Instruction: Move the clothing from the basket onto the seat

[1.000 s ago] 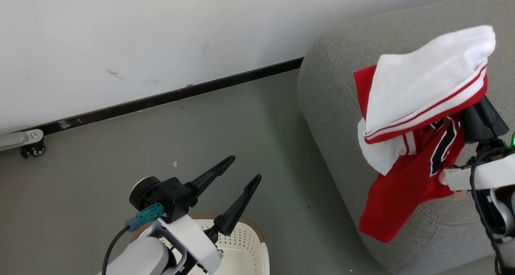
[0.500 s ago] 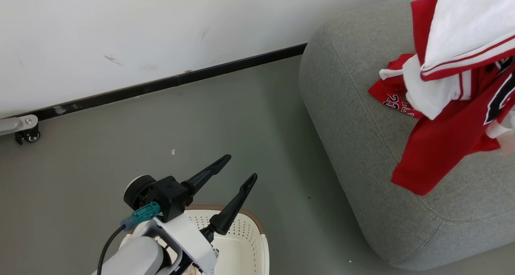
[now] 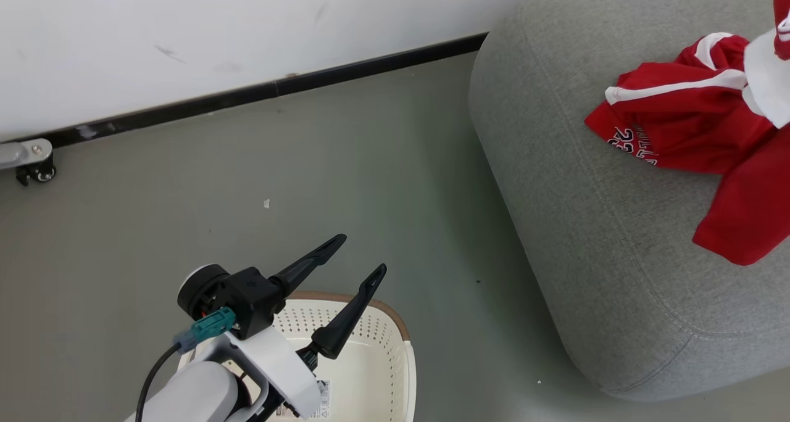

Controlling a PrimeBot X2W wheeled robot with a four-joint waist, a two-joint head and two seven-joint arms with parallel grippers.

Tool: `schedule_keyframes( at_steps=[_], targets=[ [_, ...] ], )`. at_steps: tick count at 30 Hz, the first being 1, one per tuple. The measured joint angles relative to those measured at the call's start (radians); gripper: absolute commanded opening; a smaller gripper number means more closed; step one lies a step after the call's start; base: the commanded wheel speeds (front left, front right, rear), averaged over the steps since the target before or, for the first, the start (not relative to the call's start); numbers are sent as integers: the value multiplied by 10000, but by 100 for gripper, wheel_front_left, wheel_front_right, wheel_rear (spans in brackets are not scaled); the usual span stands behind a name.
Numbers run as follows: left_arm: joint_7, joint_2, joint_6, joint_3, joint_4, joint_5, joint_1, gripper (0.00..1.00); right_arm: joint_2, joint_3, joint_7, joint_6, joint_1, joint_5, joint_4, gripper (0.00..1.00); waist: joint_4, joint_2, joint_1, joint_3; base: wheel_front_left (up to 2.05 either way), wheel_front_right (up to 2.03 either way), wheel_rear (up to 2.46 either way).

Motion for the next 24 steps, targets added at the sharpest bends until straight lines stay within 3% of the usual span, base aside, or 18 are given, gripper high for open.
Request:
schedule_keyframes(
  at_steps=[21, 24],
  targets=[
    [351, 594, 42, 238, -949, 17, -4, 100, -970, -675, 2, 0, -1516, 351, 2717, 0, 392, 0, 0, 1390, 0, 0, 0],
    [355, 652, 105, 359, -1066, 15, -5, 100, -838, -941, 36, 0, -1613, 90, 2892, 0, 453, 0, 0, 1620, 0, 0, 0]
  ],
)
